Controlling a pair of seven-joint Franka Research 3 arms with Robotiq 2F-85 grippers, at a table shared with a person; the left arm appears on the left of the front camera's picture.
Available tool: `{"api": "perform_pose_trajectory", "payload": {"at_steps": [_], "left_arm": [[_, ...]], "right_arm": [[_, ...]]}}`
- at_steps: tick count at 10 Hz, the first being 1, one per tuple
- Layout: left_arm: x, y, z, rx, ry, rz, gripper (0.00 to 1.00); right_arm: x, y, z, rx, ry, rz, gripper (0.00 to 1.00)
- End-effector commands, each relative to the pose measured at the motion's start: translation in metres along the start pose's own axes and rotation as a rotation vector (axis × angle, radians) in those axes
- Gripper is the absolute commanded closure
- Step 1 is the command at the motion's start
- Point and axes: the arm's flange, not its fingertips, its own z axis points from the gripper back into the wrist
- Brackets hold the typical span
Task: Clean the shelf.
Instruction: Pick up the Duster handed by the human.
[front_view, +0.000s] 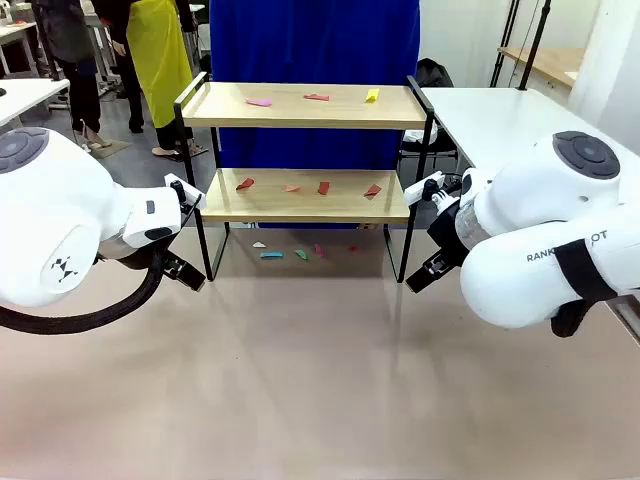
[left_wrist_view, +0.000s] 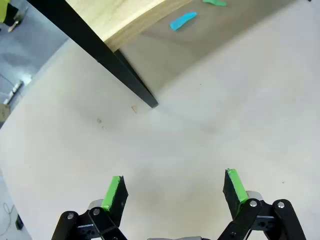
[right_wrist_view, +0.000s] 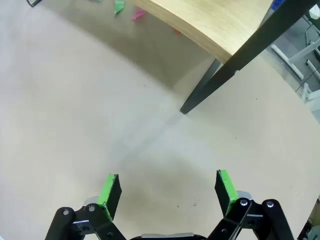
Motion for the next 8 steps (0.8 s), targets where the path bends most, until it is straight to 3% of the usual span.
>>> {"api": "perform_pose_trajectory", "payload": {"at_steps": [1, 8], "left_arm": [[0.0001, 0.0000, 0.0002, 0.000, 0.000, 0.000, 0.00], [0.0001, 0.0000, 0.0002, 0.000, 0.000, 0.000, 0.00]], "right_arm": [[0.0000, 0.0000, 0.0000, 0.000, 0.000, 0.000, 0.00], [0.0000, 0.0000, 0.0000, 0.000, 0.000, 0.000, 0.00]]}}
